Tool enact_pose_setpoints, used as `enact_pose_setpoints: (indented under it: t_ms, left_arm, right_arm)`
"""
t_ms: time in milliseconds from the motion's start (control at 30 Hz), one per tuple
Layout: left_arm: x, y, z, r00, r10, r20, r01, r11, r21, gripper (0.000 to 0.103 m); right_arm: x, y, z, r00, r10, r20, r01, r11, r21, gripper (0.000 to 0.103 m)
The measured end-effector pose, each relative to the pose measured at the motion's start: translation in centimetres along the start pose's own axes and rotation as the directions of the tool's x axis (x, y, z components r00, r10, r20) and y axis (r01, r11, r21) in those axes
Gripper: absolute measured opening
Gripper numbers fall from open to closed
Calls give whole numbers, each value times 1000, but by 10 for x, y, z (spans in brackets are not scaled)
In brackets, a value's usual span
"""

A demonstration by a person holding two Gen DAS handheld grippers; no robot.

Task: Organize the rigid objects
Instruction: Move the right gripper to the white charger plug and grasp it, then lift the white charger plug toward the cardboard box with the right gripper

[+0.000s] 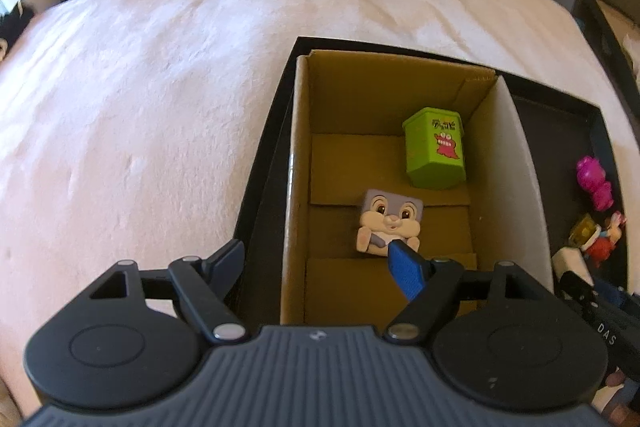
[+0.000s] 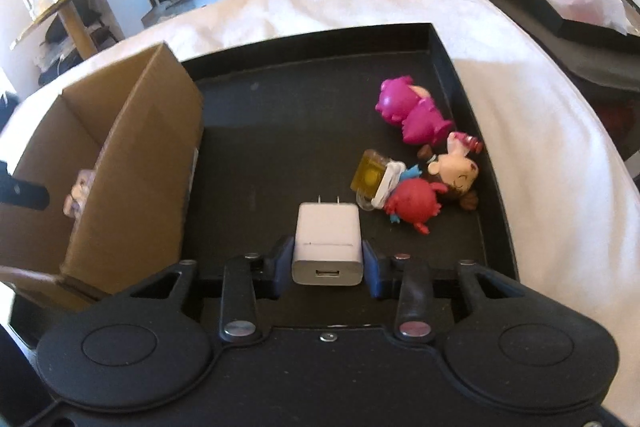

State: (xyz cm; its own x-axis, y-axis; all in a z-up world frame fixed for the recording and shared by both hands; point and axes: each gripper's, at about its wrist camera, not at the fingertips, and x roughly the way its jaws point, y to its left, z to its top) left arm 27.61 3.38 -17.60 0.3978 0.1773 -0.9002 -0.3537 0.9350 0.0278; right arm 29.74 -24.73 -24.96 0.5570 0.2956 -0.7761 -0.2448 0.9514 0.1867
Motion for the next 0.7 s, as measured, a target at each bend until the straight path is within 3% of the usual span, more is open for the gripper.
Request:
enact_pose_setpoints:
  t_ms: [700]
  left_arm:
    - [-13, 18, -2, 995, -92, 28, 93, 995, -36, 78]
  right_arm:
    - [-42, 27, 30, 997, -32, 68, 31, 999, 13, 36]
